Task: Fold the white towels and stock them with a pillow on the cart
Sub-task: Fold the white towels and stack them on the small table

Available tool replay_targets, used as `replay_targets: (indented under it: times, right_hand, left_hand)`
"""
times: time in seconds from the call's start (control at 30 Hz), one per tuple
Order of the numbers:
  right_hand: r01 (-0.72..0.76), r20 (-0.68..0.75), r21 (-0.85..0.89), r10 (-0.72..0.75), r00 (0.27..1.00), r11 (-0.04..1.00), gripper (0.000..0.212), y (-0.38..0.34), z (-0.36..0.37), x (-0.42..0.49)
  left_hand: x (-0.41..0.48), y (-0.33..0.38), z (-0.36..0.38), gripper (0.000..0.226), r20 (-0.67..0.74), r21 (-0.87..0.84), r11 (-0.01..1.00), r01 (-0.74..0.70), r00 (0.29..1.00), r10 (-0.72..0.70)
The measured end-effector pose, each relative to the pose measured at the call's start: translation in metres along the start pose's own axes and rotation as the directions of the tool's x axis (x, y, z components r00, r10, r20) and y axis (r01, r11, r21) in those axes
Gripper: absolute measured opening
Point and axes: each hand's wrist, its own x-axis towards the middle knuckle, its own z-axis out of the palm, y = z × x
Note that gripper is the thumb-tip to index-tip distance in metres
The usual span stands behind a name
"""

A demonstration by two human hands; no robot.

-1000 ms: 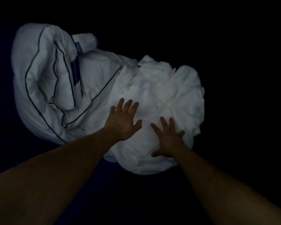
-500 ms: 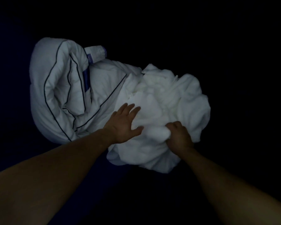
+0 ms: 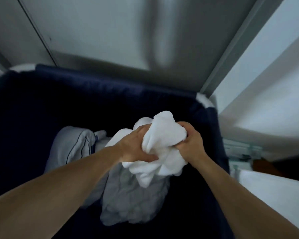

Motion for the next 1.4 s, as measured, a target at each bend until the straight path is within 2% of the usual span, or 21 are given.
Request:
replay_targets:
  times: [0.1,0.2,0.27,0.47,0.53,0.67,0.8,0.9,1.0,1.07,1.13,1.23,1.33,1.4]
  right_hand:
    - [0.081,-0.087,0.005,-0.08,0.993,0.997,0.043,-0.045,-0.044,-0.013]
    - [0.195,-0.16,-0.036,-0.199,0.967,0.98,0.049,-0.091,-0.093,-0.034]
    - [0.271,-0.218,-0.054,-0.276,0.936,0.961,0.047,-0.121,-0.126,-0.05]
    - [0.42,-0.356,-0.078,-0.419,0.835,0.904,0.038,-0.183,-0.238,-0.124]
    - [0.443,-0.397,-0.09,-0.44,0.806,0.892,0.044,-0.191,-0.275,-0.151]
    - [0.445,-0.481,-0.126,-0.447,0.754,0.886,0.047,-0.192,-0.338,-0.198]
    - [0.375,-0.529,-0.175,-0.408,0.744,0.91,0.041,-0.173,-0.387,-0.232]
    - [0.285,-0.57,-0.204,-0.351,0.743,0.936,0.042,-0.147,-0.408,-0.247]
    - [0.141,-0.588,-0.324,-0.316,0.744,0.935,0.045,-0.115,-0.423,-0.254]
    - [0.06,-0.59,-0.409,-0.314,0.743,0.91,0.046,-0.088,-0.427,-0.257]
    - [0.026,-0.594,-0.418,-0.295,0.749,0.908,0.046,-0.055,-0.422,-0.261]
    - [-0.045,-0.52,-0.42,-0.2,0.83,0.907,0.052,0.008,-0.402,-0.264]
    - [-0.122,-0.364,-0.463,-0.063,0.929,0.878,0.062,0.065,-0.383,-0.263]
    - [-0.152,-0.241,-0.473,0.039,0.97,0.868,0.075,0.093,-0.375,-0.262]
  left_hand:
    - [-0.008,0.07,-0.025,0.098,-0.096,-0.014,0.997,-0.071,0.993,0.07]
    - [-0.022,0.133,-0.042,0.104,-0.19,0.007,0.991,-0.133,0.973,0.132]
    - [-0.033,0.178,-0.05,0.106,-0.25,0.038,0.985,-0.167,0.953,0.171]
    - [-0.069,0.323,-0.042,0.09,-0.375,0.038,0.951,-0.308,0.877,0.299]
    - [-0.078,0.366,-0.029,0.084,-0.376,0.028,0.931,-0.365,0.859,0.348]
    - [-0.083,0.435,0.002,0.064,-0.312,0.054,0.908,-0.417,0.856,0.412]
    - [-0.073,0.477,0.037,0.052,-0.179,0.07,0.899,-0.433,0.881,0.438]
    - [-0.064,0.495,0.063,0.064,-0.013,0.145,0.892,-0.428,0.901,0.434]
    - [-0.05,0.501,0.082,0.09,0.2,0.214,0.88,-0.424,0.901,0.386]
    - [-0.04,0.499,0.093,0.099,0.277,0.242,0.885,-0.398,0.902,0.33]
    - [-0.031,0.493,0.111,0.098,0.304,0.259,0.892,-0.37,0.908,0.288]
    - [-0.02,0.479,0.147,0.088,0.354,0.365,0.86,-0.357,0.907,0.227]
    - [-0.007,0.458,0.182,0.083,0.411,0.429,0.849,-0.309,0.904,0.122]
    - [-0.001,0.44,0.205,0.078,0.418,0.436,0.868,-0.238,0.907,0.039]
